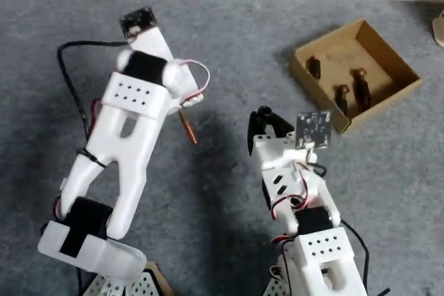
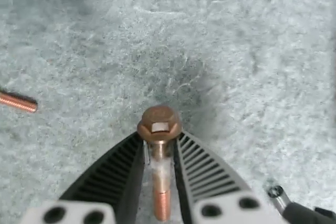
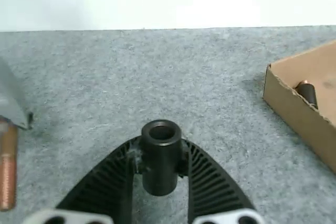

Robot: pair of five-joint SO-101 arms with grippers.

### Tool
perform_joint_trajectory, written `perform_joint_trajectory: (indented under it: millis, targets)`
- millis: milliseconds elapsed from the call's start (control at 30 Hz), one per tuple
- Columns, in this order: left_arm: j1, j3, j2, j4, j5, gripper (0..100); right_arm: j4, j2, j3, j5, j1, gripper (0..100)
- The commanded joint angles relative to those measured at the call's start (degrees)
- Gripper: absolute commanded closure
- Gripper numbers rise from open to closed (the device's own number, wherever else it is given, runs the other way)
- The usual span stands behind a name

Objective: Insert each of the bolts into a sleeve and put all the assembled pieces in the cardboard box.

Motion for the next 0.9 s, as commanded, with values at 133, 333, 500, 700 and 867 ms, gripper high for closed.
perform_joint_trajectory:
  millis: [133,333,500,700,867]
  targets:
    - [1.98,11.91,-3.56,-21.8,-0.18,99,-18.51,-1.54,10.33,0.62,-0.48,99.5]
    - [2.15,16.84,-3.56,-35.08,-0.26,99,-28.35,-1.54,17.19,0.35,-0.48,99.5]
    - [2.42,16.66,-3.74,-39.3,-0.26,99,-27.47,-1.27,17.98,0.26,-0.66,99.5]
    - [4.62,13.23,-3.82,-40.53,-8.62,99,-22.9,-1.27,17.98,0.53,-0.66,99.5]
    - [6.81,11.74,-5.93,-40.88,-12.84,99,-20.35,-1.27,17.98,0.62,-0.48,99.5]
